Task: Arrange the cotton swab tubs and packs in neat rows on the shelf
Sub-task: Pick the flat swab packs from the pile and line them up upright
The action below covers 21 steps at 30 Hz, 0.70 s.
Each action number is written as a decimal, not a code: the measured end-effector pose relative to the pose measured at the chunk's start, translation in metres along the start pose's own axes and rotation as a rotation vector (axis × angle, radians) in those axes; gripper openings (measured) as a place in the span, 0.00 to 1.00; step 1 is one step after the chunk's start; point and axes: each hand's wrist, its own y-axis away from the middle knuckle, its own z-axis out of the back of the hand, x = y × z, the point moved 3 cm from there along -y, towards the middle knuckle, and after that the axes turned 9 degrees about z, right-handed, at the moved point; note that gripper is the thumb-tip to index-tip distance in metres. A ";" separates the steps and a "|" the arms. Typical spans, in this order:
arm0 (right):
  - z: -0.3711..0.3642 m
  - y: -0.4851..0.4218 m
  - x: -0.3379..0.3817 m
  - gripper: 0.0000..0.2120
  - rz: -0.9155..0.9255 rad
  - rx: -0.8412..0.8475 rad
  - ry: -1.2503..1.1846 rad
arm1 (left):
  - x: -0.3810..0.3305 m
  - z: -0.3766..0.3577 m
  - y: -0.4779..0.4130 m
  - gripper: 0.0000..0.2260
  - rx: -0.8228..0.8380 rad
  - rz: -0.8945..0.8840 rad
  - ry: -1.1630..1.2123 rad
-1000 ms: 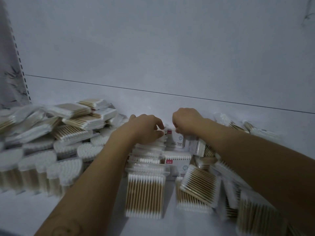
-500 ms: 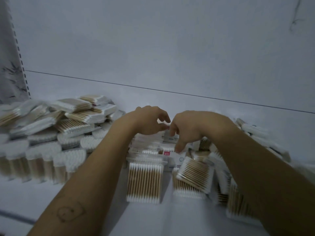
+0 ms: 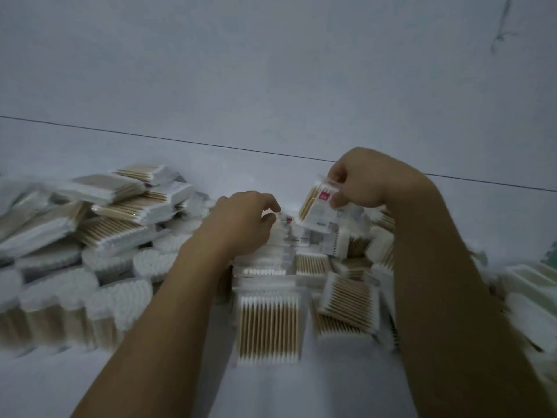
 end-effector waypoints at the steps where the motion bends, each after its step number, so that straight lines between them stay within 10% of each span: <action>1: -0.010 -0.010 0.000 0.05 -0.032 -0.025 0.021 | 0.000 0.000 0.001 0.13 -0.021 0.010 -0.012; 21: -0.118 -0.047 0.001 0.12 -0.132 -0.115 0.119 | -0.013 -0.018 0.009 0.16 -0.063 -0.044 -0.141</action>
